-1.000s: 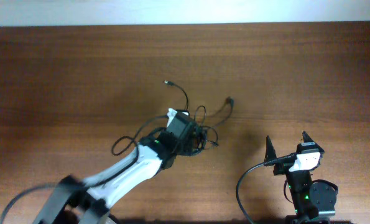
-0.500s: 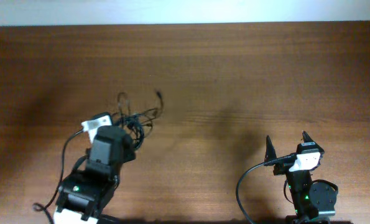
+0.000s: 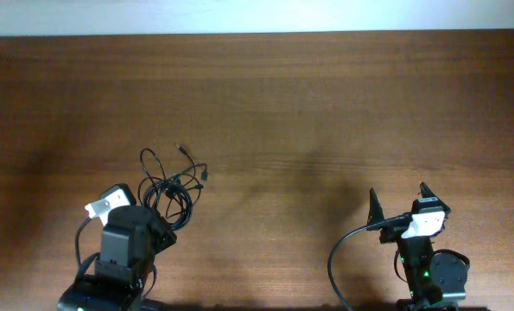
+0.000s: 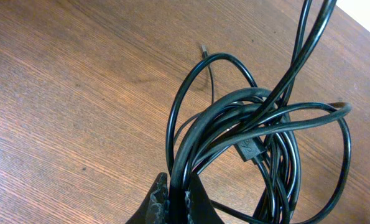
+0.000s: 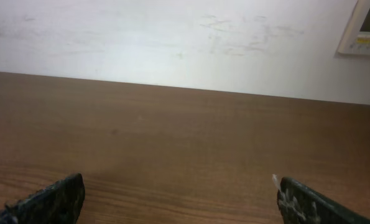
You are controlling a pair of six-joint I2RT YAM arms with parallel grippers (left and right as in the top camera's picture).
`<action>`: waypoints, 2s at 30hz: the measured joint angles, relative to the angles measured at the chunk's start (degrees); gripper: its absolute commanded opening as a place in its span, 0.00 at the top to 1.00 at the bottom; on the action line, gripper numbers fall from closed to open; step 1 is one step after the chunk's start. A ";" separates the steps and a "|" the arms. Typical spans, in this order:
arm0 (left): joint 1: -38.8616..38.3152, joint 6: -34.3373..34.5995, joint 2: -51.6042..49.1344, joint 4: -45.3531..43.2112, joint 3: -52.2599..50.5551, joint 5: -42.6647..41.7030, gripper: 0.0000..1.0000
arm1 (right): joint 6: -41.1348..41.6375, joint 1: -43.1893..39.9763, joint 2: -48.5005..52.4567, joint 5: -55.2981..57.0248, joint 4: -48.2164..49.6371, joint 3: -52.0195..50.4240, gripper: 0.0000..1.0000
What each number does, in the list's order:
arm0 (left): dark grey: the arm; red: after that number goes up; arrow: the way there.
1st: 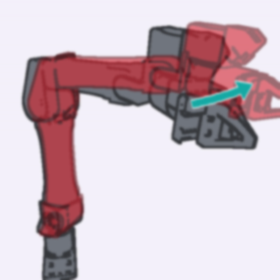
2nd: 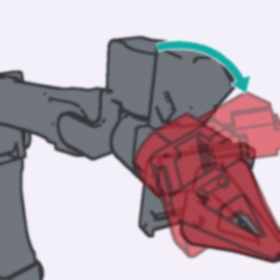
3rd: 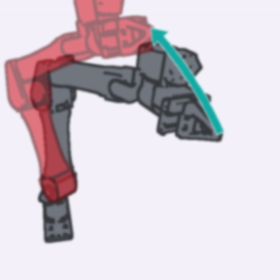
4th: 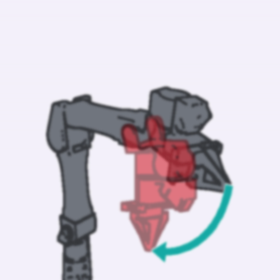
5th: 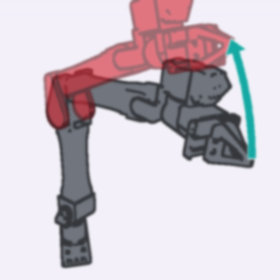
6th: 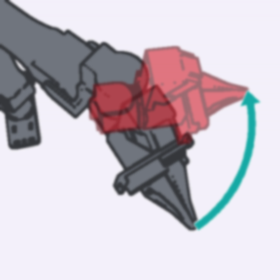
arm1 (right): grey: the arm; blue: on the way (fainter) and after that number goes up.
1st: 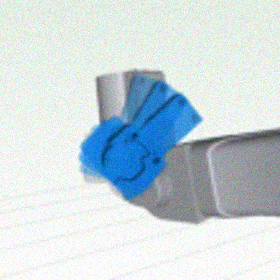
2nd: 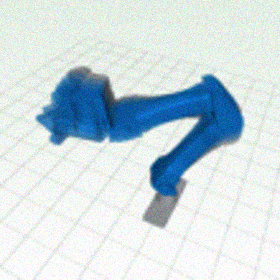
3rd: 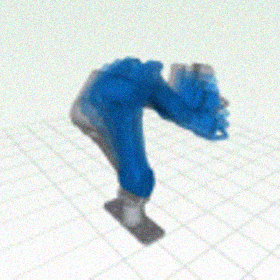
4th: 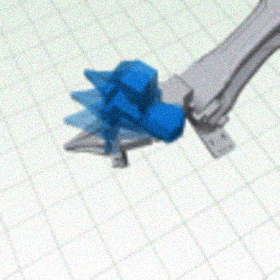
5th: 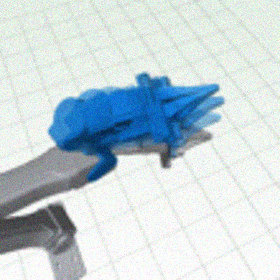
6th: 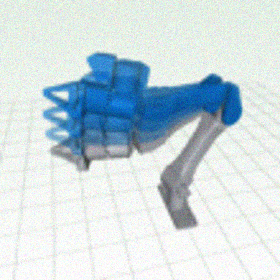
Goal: Untangle cables
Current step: 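Lift the cable bundle with the left gripper and pull it back left, then reach the right gripper toward the bundle held by the left gripper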
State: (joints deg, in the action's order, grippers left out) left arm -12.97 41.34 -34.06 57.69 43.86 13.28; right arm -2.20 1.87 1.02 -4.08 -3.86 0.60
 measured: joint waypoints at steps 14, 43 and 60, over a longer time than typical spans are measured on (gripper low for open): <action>0.00 -1.22 0.00 0.94 0.00 -6.51 1.00 | -0.02 0.00 0.00 0.00 0.00 0.00 0.02; 0.04 -1.20 0.00 -7.15 -0.20 -16.35 1.00 | 0.59 0.00 0.00 -3.04 0.33 -0.02 0.02; 0.04 -1.51 0.00 -5.64 -0.20 -18.47 1.00 | 73.05 0.07 0.15 -56.52 8.28 0.74 0.06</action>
State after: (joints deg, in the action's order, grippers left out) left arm -12.93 39.83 -34.06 52.05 43.66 -5.19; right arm 70.85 1.93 1.17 -60.60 4.43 1.34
